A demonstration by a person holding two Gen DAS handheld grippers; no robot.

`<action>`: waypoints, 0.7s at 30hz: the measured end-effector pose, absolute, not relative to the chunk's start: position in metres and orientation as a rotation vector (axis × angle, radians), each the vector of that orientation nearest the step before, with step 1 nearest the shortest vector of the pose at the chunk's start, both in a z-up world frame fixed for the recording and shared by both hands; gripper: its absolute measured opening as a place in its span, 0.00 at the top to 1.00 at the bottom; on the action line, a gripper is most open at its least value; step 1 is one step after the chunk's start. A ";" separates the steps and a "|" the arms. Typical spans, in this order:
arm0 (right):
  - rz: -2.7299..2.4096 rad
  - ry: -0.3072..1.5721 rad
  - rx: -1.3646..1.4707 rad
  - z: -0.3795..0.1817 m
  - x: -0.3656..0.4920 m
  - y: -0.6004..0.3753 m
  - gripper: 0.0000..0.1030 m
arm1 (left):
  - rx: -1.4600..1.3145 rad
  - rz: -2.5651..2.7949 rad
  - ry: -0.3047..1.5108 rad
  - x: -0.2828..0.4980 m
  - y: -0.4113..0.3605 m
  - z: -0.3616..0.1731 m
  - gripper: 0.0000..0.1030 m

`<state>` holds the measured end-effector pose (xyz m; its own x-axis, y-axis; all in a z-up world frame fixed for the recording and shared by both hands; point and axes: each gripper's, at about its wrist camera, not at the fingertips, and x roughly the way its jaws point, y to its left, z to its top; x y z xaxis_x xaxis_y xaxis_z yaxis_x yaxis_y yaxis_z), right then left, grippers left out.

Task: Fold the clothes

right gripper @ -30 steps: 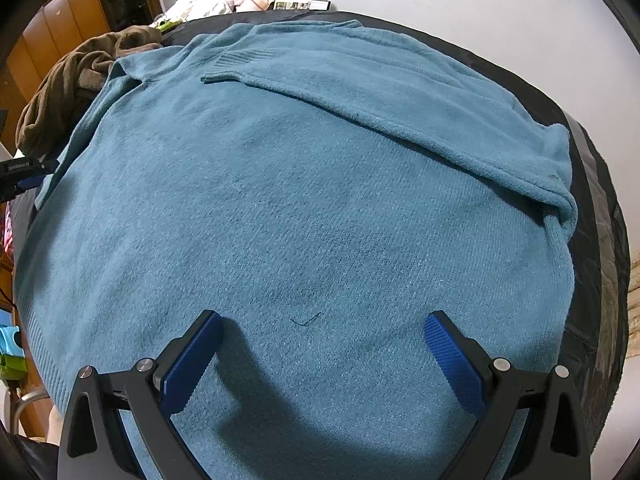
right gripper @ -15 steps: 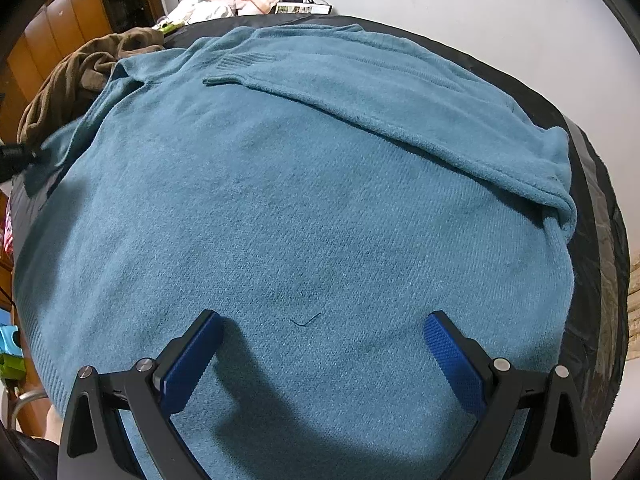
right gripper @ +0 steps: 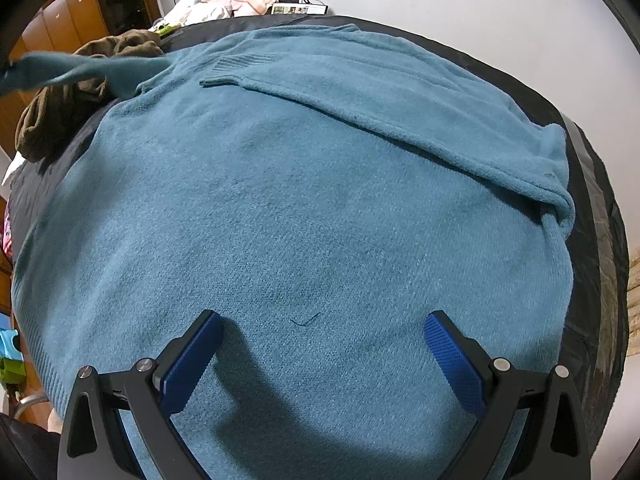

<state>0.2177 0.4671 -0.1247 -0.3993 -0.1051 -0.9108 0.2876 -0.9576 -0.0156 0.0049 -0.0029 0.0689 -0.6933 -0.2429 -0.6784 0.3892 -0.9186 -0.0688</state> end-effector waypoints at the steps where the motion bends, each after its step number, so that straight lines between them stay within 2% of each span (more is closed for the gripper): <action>1: -2.438 0.246 1.568 -0.127 0.219 0.478 0.01 | 0.983 -2.612 0.310 0.000 -0.005 0.078 0.86; 3: -2.446 0.237 1.572 -0.136 0.212 0.509 0.01 | 0.957 -2.651 0.324 -0.010 -0.006 0.093 0.86; 5: -2.453 0.230 1.577 -0.128 0.174 0.498 0.01 | 0.942 -2.702 0.343 -0.020 -0.001 0.106 0.86; 8: -2.468 0.218 1.592 -0.127 0.167 0.497 0.01 | 0.946 -2.782 0.368 -0.035 0.012 0.121 0.86; 14: -2.491 0.194 1.614 -0.122 0.171 0.483 0.01 | 1.067 -2.915 0.445 -0.067 0.048 0.123 0.86; 21: -2.515 0.164 1.642 -0.122 0.170 0.485 0.01 | 1.252 -3.075 0.443 -0.090 0.126 0.121 0.86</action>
